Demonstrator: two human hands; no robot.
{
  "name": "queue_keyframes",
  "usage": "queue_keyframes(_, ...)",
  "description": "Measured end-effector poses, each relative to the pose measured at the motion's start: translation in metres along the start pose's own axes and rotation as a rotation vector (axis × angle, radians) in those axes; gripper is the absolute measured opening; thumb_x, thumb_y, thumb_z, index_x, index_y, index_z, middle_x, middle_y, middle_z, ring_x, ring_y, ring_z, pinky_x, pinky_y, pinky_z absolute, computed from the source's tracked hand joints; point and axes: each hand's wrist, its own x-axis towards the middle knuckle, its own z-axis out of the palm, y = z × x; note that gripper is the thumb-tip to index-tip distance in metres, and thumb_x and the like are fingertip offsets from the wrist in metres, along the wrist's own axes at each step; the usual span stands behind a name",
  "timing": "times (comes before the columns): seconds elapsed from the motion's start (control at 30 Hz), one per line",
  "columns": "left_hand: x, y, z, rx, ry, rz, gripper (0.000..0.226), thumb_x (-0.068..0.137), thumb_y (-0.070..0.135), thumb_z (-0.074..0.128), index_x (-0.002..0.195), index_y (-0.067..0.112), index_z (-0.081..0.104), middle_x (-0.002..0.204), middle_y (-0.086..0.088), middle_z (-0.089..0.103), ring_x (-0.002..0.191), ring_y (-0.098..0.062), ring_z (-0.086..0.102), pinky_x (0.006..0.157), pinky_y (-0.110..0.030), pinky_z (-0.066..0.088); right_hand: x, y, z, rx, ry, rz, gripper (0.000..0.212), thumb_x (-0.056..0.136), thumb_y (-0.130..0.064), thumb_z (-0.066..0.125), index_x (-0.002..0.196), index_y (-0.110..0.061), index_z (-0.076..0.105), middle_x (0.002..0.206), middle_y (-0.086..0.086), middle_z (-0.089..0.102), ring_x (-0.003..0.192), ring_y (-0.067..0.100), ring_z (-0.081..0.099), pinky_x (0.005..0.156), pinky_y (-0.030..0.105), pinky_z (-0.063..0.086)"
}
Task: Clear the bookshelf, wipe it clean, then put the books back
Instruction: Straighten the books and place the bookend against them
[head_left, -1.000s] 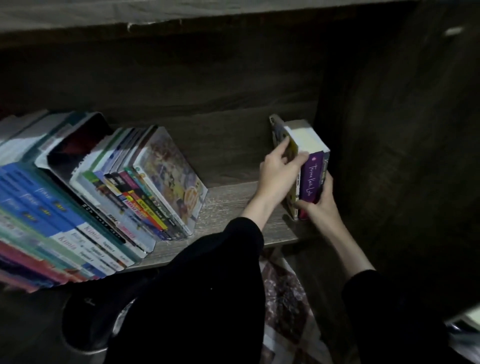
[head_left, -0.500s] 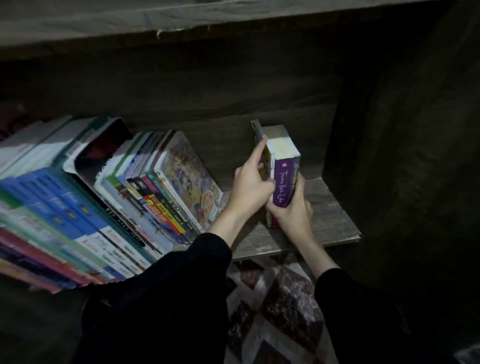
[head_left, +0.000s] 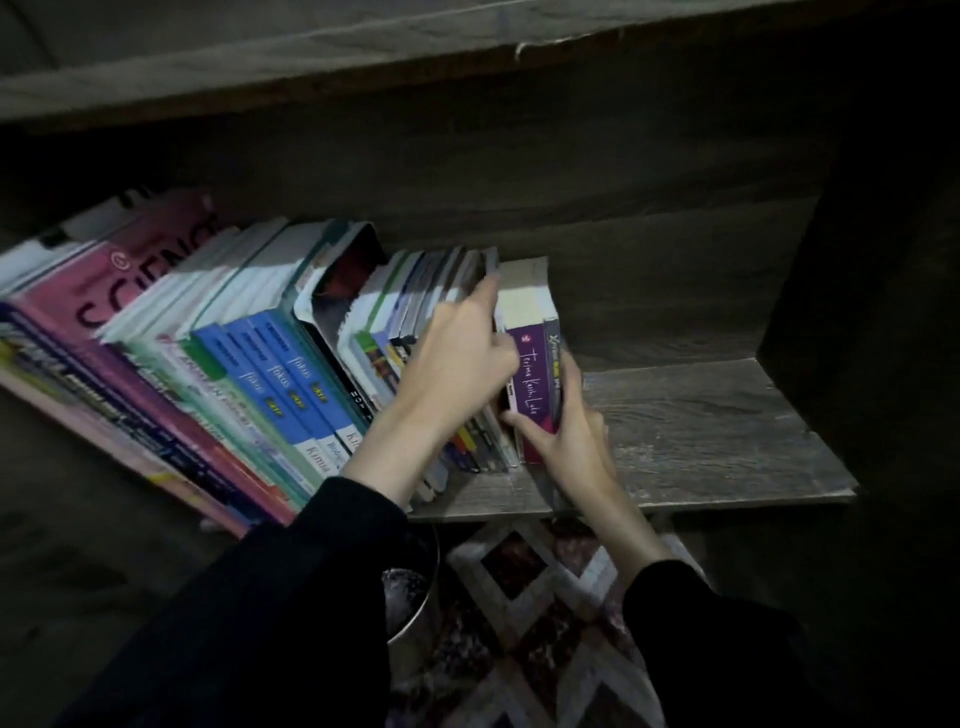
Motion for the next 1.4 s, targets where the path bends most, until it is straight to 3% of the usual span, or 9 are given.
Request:
queue_keyframes(0.1,-0.02,-0.004,0.007,-0.024,0.359,0.056,0.052,0.088,0.001,0.048,0.139,0.013,0.049,0.133,-0.007,0.056,0.109,-0.009,0.051,0.093,-0.005,0.032,-0.003,0.011,-0.002,0.053,-0.094,-0.084,0.098,0.08,-0.033,0.075,0.151,-0.033,0.008,0.143,0.009,0.047,0.125,0.021,0.05,0.1,0.034,0.042)
queue_keyframes(0.2,-0.045,-0.026,0.033,0.045,0.541,-0.01,0.075,0.083,0.005,0.058,0.149,0.012,0.025,0.158,-0.011,0.016,0.144,-0.022,0.009,0.12,-0.027,0.002,-0.008,0.031,0.0,0.082,-0.211,-0.076,0.108,0.075,-0.025,0.081,0.152,-0.035,0.006,0.155,0.001,0.029,0.137,0.012,0.03,0.111,0.033,0.032)
queue_keyframes(0.37,-0.078,-0.056,0.087,0.068,0.467,-0.171,0.099,0.084,0.024,0.07,0.152,0.006,0.0,0.158,-0.007,-0.016,0.146,-0.03,-0.01,0.113,-0.032,-0.016,0.004,0.039,-0.003,0.396,-0.306,0.237,0.128,0.051,-0.064,0.084,0.147,-0.049,0.0,0.159,-0.005,0.019,0.143,0.015,0.025,0.116,0.048,0.023)
queue_keyframes(0.5,-0.088,-0.063,0.114,0.04,0.489,-0.167,0.098,0.087,0.027,0.063,0.152,0.009,-0.008,0.158,-0.018,-0.011,0.147,-0.032,-0.009,0.12,-0.04,-0.003,0.036,0.03,-0.01,0.792,-0.153,0.531,0.102,0.069,-0.089,0.042,0.151,-0.033,0.018,0.152,-0.01,0.027,0.142,0.013,0.023,0.116,0.048,0.017)
queue_keyframes(0.57,-0.086,-0.066,0.122,0.061,0.504,-0.231,0.102,0.088,0.039,0.061,0.151,0.013,-0.014,0.158,-0.018,-0.013,0.147,-0.032,-0.01,0.119,-0.046,0.001,0.048,0.028,-0.005,0.836,-0.098,0.609,0.088,0.083,-0.081,0.025,0.151,-0.026,0.02,0.145,-0.003,0.037,0.138,0.017,0.031,0.115,0.045,0.021)
queue_keyframes(0.7,-0.078,-0.085,0.127,0.242,0.454,-0.214,0.107,0.081,0.068,0.043,0.15,0.011,-0.015,0.153,-0.014,-0.031,0.144,-0.03,-0.022,0.117,-0.044,-0.011,0.083,0.084,0.052,0.651,-0.187,0.612,0.108,0.052,-0.104,0.029,0.144,-0.048,0.027,0.155,-0.007,0.03,0.143,0.025,0.027,0.111,0.068,0.011)
queue_keyframes(0.9,-0.077,-0.102,0.131,0.386,0.462,-0.155,0.106,0.079,0.068,0.038,0.15,0.008,-0.012,0.157,-0.011,-0.023,0.144,-0.032,-0.02,0.118,-0.044,-0.012,0.086,0.09,0.074,0.577,-0.16,0.516,0.093,0.058,-0.101,0.028,0.14,-0.057,0.024,0.154,-0.012,0.03,0.145,0.022,0.024,0.113,0.064,0.011)
queue_keyframes(1.17,-0.089,-0.103,0.118,0.365,0.348,-0.11,0.099,0.085,0.051,0.06,0.151,0.005,0.002,0.158,-0.02,-0.003,0.145,-0.032,-0.018,0.118,-0.04,-0.012,0.083,0.065,0.057,0.546,-0.069,0.511,0.106,0.057,-0.1,0.031,0.143,-0.038,0.034,0.149,0.001,0.041,0.136,0.027,0.04,0.11,0.058,0.029)
queue_keyframes(1.4,-0.111,-0.103,0.091,0.138,0.223,0.02,0.066,0.093,0.009,0.052,0.152,0.008,0.021,0.161,-0.013,0.005,0.148,-0.027,-0.008,0.121,-0.038,0.004,0.041,0.037,0.034,0.538,0.167,0.587,0.013,0.093,-0.027,0.055,0.09,-0.019,0.065,0.104,0.009,0.066,0.1,0.027,0.061,0.093,0.038,0.047)
